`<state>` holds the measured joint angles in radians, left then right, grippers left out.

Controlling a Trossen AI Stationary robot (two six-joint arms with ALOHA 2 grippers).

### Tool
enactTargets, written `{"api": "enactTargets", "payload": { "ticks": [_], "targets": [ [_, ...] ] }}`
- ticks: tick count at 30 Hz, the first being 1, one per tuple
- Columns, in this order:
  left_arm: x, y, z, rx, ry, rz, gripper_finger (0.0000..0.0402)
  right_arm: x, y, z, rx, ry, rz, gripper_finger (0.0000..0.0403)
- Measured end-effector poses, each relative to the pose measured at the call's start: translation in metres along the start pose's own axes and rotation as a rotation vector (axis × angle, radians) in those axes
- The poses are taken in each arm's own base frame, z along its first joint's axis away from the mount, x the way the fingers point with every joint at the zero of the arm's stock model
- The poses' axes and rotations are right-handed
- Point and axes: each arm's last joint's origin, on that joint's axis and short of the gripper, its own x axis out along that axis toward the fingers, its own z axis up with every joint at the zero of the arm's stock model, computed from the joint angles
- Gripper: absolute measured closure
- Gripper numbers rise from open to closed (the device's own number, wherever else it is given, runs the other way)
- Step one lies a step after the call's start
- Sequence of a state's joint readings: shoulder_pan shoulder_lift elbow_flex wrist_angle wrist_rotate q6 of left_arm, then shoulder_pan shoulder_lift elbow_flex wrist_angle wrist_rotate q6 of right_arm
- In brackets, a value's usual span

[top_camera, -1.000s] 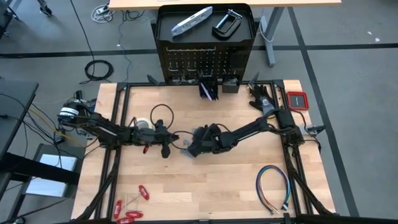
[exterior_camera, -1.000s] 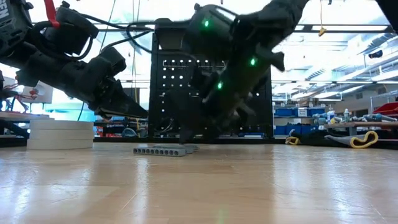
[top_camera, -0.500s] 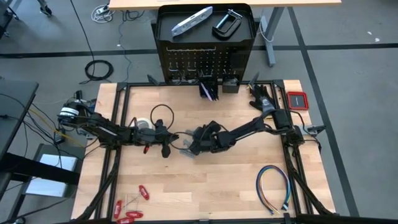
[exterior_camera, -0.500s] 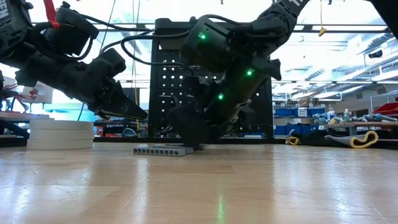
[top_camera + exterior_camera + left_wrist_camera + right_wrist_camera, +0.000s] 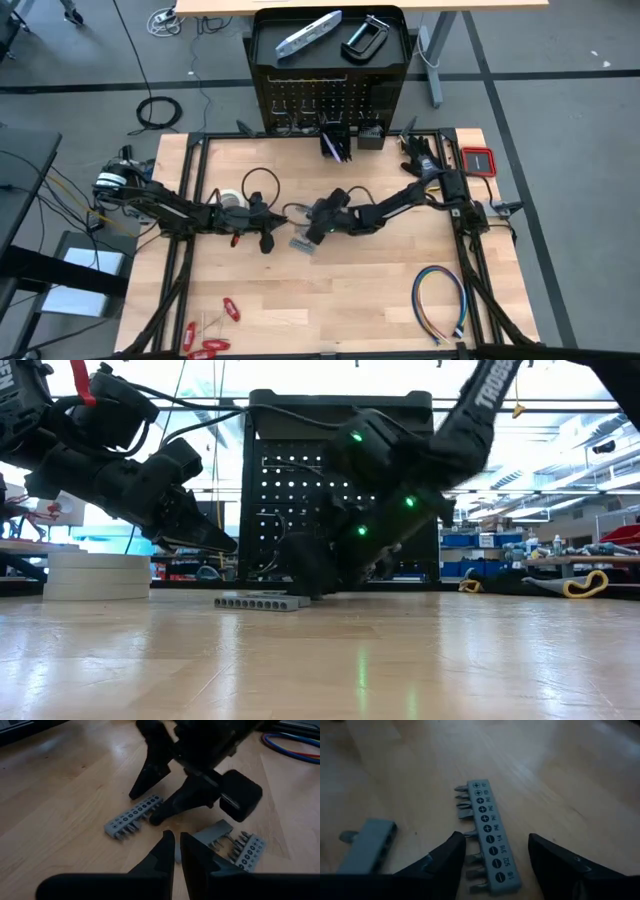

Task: Hang tools onto peg board
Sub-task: Put the gray screwdriver bit set into the right black bin on the peg board

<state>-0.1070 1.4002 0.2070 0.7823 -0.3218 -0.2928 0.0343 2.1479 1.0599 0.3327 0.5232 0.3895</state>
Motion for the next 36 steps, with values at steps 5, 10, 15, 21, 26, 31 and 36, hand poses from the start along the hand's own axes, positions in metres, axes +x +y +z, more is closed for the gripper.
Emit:
{"api": "enactTargets", "payload": {
  "ticks": [5, 10, 15, 21, 26, 31, 36],
  "targets": [
    [0.0, 0.0, 0.0, 0.0, 0.0, 0.0, 0.0367, 0.001, -0.02, -0.014, 0.004, -0.105, 0.143, 0.0174],
    [0.0, 0.0, 0.0, 0.0, -0.005, 0.016, 0.0367, 0.004, -0.03, -0.015, -0.078, -0.161, 0.211, 0.0174],
    [0.0, 0.001, 0.0, -0.001, -0.009, 0.025, 0.0367, 0.015, -0.032, -0.013, -0.08, -0.164, 0.233, 0.0183],
    [0.0, 0.001, 0.0, 0.001, -0.008, 0.025, 0.0367, 0.017, -0.032, -0.014, -0.083, -0.166, 0.234, 0.02],
    [0.0, 0.001, 0.0, 0.004, -0.008, 0.025, 0.0367, 0.017, -0.033, -0.015, -0.083, -0.165, 0.232, 0.0238],
    [0.0, 0.001, 0.001, 0.004, -0.01, 0.024, 0.0367, 0.017, -0.033, -0.014, -0.115, -0.169, 0.23, 0.0273],
    [0.0, 0.001, 0.0, 0.004, -0.007, 0.023, 0.0367, 0.002, -0.035, 0.002, -0.151, -0.16, 0.232, 0.0273]
  ]
}}
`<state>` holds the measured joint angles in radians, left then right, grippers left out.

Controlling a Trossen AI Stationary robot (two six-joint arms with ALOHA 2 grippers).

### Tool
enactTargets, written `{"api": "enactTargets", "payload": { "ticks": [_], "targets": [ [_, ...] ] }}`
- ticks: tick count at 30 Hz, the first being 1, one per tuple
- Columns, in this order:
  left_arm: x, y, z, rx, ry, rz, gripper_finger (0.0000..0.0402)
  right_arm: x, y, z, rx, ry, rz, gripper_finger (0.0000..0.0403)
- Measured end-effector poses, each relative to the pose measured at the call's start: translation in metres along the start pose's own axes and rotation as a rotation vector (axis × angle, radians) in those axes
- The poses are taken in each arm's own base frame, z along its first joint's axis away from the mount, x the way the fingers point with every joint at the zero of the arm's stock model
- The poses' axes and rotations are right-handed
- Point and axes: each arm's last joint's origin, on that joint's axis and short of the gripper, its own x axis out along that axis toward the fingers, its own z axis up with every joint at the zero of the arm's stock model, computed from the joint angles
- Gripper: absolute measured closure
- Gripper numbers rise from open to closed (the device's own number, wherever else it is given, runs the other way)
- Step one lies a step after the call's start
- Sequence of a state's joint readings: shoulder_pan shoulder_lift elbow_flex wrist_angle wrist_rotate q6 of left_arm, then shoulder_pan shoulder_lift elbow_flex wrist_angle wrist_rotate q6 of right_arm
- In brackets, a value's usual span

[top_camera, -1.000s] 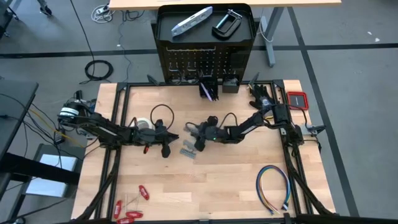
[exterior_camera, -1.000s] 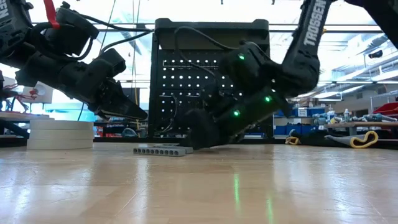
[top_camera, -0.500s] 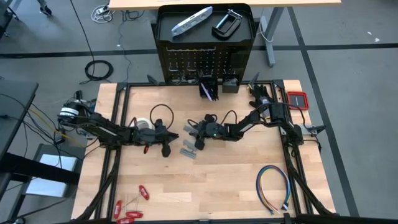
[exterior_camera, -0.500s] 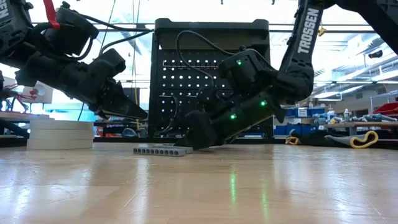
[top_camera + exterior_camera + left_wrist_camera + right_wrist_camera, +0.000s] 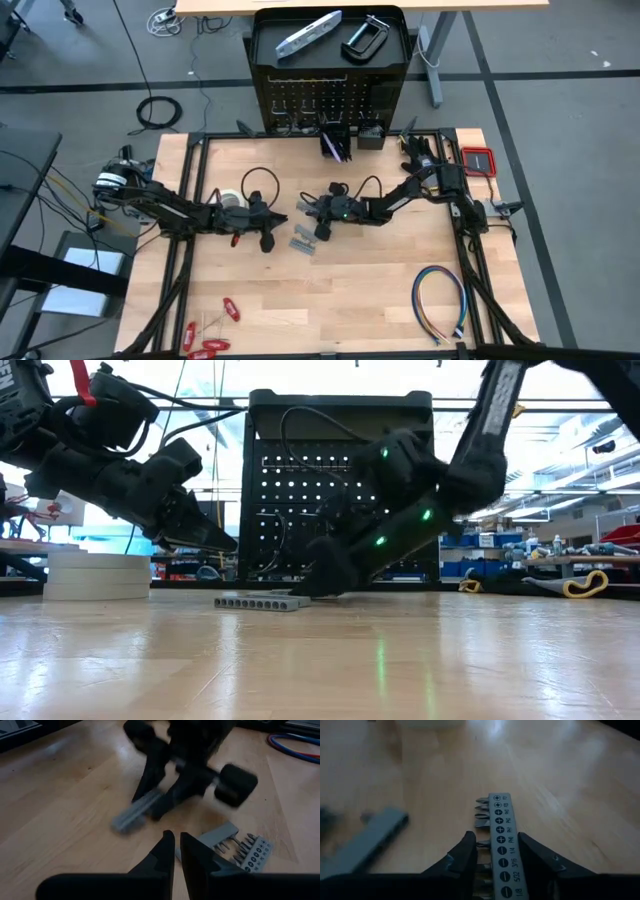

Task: Hang tools onto peg board
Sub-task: Put the gray screwdriver bit set into the right black bin on the peg board

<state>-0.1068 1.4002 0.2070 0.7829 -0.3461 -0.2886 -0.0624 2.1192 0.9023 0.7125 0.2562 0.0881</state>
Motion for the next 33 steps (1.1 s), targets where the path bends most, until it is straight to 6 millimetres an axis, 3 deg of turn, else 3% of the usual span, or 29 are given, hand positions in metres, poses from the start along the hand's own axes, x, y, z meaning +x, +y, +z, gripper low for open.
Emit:
{"api": "enactTargets", "payload": {
  "ticks": [3, 6, 11, 14, 18, 21, 27, 33],
  "targets": [
    [0.0, 0.0, 0.0, -0.001, 0.003, -0.004, 0.0367, -0.022, -0.003, 0.03, -0.035, 0.003, -0.019, 0.0269],
    [0.0, 0.0, 0.0, 0.0, 0.005, -0.007, 0.0367, -0.057, -0.013, 0.071, -0.053, -0.013, -0.091, 0.0266],
    [0.0, 0.0, 0.0, -0.002, 0.005, -0.008, 0.0367, -0.115, -0.047, 0.106, -0.037, 0.037, -0.28, 0.027],
    [0.0, 0.0, 0.0, -0.003, 0.005, -0.008, 0.0367, -0.145, -0.076, 0.117, 0.029, 0.066, -0.392, 0.0269],
    [0.0, 0.0, 0.0, -0.003, 0.003, -0.009, 0.0367, -0.169, -0.111, 0.124, 0.138, 0.051, -0.491, 0.0268],
    [0.0, 0.0, 0.0, -0.005, -0.001, -0.01, 0.0367, -0.171, -0.132, 0.127, 0.178, 0.03, -0.486, 0.0268],
    [0.0, 0.0, 0.0, -0.005, -0.001, -0.01, 0.0367, -0.157, -0.169, 0.113, 0.234, 0.098, -0.559, 0.0255],
    [0.0, 0.0, 0.0, -0.005, -0.001, -0.01, 0.0367, -0.148, -0.188, 0.103, 0.342, 0.106, -0.589, 0.0222]
  ]
}}
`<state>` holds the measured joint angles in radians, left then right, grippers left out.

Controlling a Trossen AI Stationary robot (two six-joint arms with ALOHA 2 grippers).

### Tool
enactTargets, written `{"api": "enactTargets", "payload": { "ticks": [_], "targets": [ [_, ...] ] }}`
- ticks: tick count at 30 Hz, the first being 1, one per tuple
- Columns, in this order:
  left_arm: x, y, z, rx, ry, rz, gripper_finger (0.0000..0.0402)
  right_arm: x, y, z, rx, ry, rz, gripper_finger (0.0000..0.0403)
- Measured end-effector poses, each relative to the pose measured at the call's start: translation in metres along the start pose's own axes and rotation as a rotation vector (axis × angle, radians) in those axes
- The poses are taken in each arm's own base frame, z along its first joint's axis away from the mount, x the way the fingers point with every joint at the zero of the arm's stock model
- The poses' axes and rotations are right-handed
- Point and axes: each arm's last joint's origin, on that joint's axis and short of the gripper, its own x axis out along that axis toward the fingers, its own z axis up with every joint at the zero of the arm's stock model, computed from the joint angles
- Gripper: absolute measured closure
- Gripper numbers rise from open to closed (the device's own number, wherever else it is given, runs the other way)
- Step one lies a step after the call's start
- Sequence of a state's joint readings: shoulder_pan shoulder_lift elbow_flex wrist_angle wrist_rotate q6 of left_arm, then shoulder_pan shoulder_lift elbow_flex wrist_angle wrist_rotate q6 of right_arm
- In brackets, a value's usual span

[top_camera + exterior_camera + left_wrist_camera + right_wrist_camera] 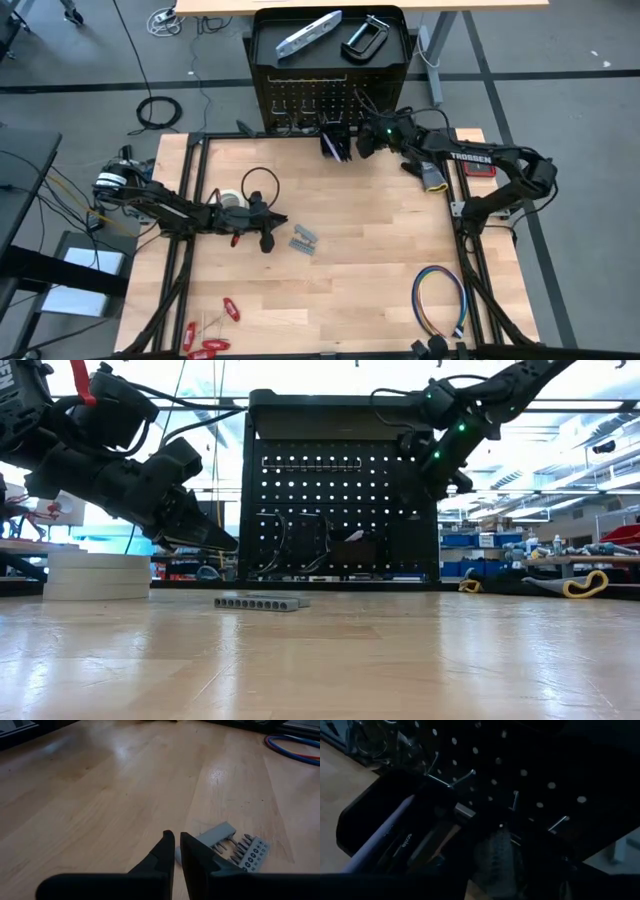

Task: Hang tools onto peg board
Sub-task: Put the gray screwdriver bit set into the right black bin on the peg board

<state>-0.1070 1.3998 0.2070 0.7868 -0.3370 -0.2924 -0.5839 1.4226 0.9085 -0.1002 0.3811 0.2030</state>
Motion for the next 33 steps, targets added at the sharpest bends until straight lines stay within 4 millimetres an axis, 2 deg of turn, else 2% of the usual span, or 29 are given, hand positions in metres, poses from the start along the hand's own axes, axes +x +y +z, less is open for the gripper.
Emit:
{"api": "enactTargets", "payload": {
  "ticks": [5, 10, 21, 26, 33],
  "targets": [
    [0.0, 0.0, 0.0, 0.0, 0.001, 0.001, 0.0367, -0.003, -0.001, 0.002, 0.021, -0.008, 0.017, 0.0193],
    [0.0, 0.0, 0.0, 0.0, 0.001, 0.001, 0.0367, -0.015, 0.003, 0.006, 0.03, -0.036, 0.045, 0.0181],
    [0.0, 0.0, 0.0, 0.0, 0.001, 0.001, 0.0367, -0.025, -0.003, -0.011, 0.097, 0.161, 0.049, 0.0215],
    [0.0, 0.0, 0.0, 0.0, 0.001, 0.0, 0.0367, -0.018, -0.006, -0.009, 0.111, 0.136, 0.006, 0.0227],
    [0.0, 0.0, 0.0, 0.001, 0.0, 0.001, 0.0367, -0.016, -0.007, 0.005, 0.173, 0.019, 0.063, 0.0235]
  ]
}}
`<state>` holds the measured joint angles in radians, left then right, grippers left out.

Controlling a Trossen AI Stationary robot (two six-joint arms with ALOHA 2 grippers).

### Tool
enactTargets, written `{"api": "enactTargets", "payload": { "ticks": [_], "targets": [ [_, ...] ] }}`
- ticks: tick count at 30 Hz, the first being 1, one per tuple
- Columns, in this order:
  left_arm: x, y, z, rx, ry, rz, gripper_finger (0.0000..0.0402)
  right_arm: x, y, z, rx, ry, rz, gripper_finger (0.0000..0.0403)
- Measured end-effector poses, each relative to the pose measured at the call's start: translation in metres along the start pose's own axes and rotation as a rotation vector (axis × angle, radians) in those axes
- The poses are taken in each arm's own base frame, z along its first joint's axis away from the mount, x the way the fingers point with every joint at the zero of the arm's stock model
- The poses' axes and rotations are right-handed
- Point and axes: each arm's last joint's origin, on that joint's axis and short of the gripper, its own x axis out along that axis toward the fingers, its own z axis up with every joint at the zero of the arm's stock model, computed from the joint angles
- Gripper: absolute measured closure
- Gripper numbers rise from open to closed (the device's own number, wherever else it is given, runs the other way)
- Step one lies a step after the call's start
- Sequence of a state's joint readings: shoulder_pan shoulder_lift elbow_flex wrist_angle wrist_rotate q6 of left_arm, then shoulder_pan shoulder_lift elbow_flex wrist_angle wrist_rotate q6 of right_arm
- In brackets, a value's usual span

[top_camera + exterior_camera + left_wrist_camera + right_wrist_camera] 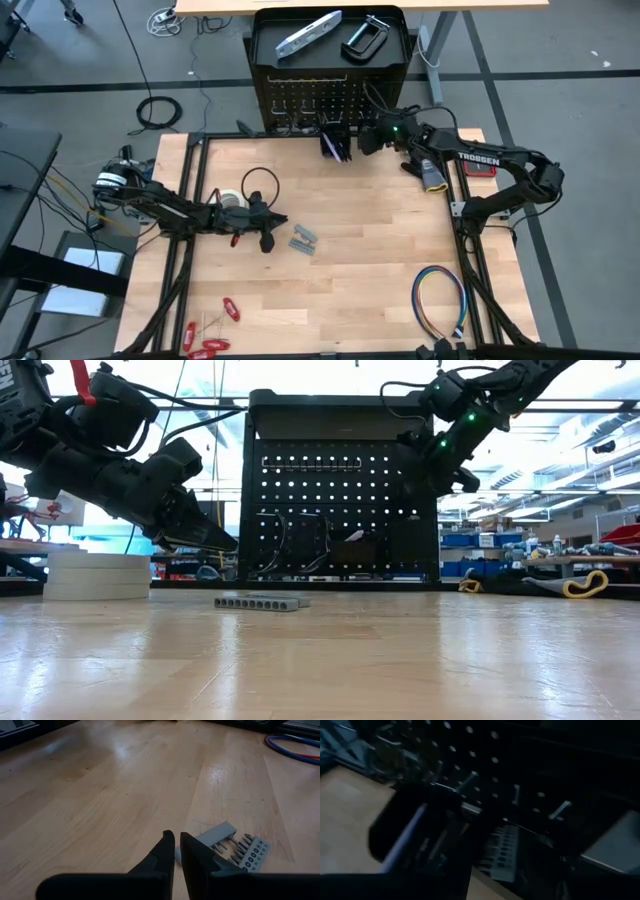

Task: Hang tools onto peg board
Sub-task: Put the gray screwdriver bit set into the right black bin on the peg board

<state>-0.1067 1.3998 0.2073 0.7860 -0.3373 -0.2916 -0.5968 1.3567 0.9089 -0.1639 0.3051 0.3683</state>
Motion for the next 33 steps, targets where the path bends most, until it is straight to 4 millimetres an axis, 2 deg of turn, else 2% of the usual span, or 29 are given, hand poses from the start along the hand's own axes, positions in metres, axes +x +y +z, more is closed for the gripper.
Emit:
{"api": "enactTargets", "payload": {
  "ticks": [6, 11, 21, 25, 29, 33],
  "targets": [
    [0.0, 0.0, 0.0, 0.001, 0.0, 0.0, 0.0367, -0.001, -0.004, -0.005, 0.031, 0.053, -0.043, 0.0242],
    [0.0, 0.0, 0.0, 0.002, 0.0, 0.0, 0.0367, -0.004, -0.004, -0.012, -0.016, 0.051, -0.196, 0.0254],
    [0.0, 0.0, 0.0, 0.0, -0.001, 0.0, 0.0367, -0.004, -0.005, -0.014, -0.135, 0.059, -0.253, 0.0267],
    [0.0, 0.0, 0.0, -0.001, -0.002, 0.0, 0.0367, -0.004, -0.002, -0.015, -0.136, 0.083, -0.184, 0.0268],
    [0.0, 0.0, 0.0, -0.001, -0.002, -0.001, 0.0367, -0.003, 0.003, -0.013, -0.114, 0.101, -0.035, 0.0268],
    [0.0, 0.0, 0.0, -0.002, -0.003, -0.001, 0.0367, -0.003, 0.01, -0.005, -0.081, 0.04, 0.083, 0.027]
  ]
}}
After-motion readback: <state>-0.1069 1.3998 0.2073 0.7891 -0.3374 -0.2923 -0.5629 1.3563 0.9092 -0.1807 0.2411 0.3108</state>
